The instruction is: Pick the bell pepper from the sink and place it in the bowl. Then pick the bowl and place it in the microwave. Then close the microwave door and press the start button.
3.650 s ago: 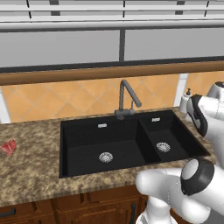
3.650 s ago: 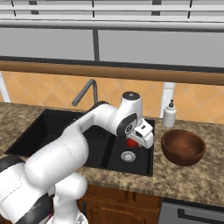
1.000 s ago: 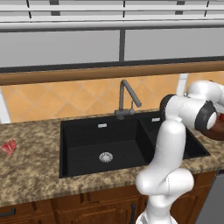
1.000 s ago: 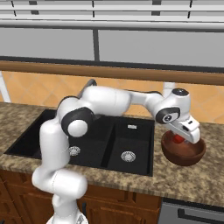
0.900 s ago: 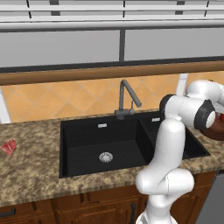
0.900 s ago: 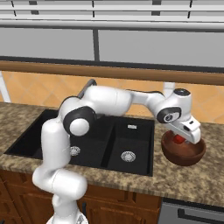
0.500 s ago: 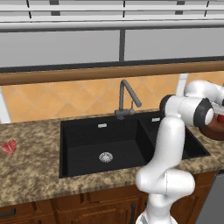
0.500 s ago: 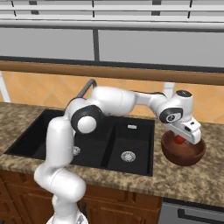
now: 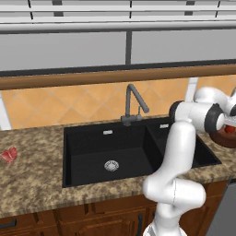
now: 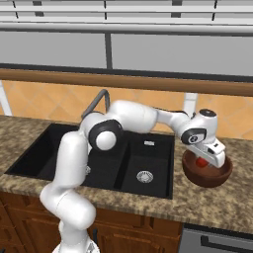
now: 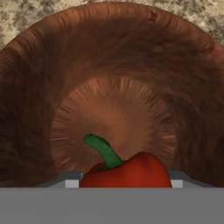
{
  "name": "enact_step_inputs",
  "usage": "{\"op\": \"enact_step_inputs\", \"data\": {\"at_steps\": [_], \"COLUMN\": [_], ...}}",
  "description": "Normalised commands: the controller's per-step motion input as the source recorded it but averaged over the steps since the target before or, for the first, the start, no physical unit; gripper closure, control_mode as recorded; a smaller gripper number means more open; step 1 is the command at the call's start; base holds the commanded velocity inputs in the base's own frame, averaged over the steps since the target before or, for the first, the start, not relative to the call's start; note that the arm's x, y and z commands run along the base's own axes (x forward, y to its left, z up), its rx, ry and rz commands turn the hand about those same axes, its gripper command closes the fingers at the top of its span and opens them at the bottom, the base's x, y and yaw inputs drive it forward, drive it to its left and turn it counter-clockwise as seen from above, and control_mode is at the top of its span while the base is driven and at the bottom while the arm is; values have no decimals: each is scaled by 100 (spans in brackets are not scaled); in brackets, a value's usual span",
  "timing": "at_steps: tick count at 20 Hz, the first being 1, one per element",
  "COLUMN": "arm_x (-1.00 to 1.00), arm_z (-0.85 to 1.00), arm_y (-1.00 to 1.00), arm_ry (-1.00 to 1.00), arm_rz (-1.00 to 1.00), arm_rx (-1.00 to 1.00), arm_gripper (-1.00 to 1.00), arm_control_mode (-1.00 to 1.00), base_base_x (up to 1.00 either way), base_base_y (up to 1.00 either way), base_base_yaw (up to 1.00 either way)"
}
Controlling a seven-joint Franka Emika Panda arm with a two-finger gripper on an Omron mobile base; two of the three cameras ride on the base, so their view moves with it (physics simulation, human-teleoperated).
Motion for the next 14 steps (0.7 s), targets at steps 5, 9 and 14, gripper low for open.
{"op": "enact_step_inputs", "data": {"at_steps": [5, 9, 14], "arm_x": [0, 0, -9], "arm_z": [-28, -15, 0], "arm_y": [0, 0, 0], "arm_ry": [0, 0, -2], "arm_rz": [0, 0, 3], "arm_rx": [0, 0, 1], "arm_gripper": [100, -100, -100], "arm_control_mode": [-100, -100, -100], "base_base_x": [0, 0, 0], "base_base_y": [0, 0, 0], "base_base_yaw": [0, 0, 0]}}
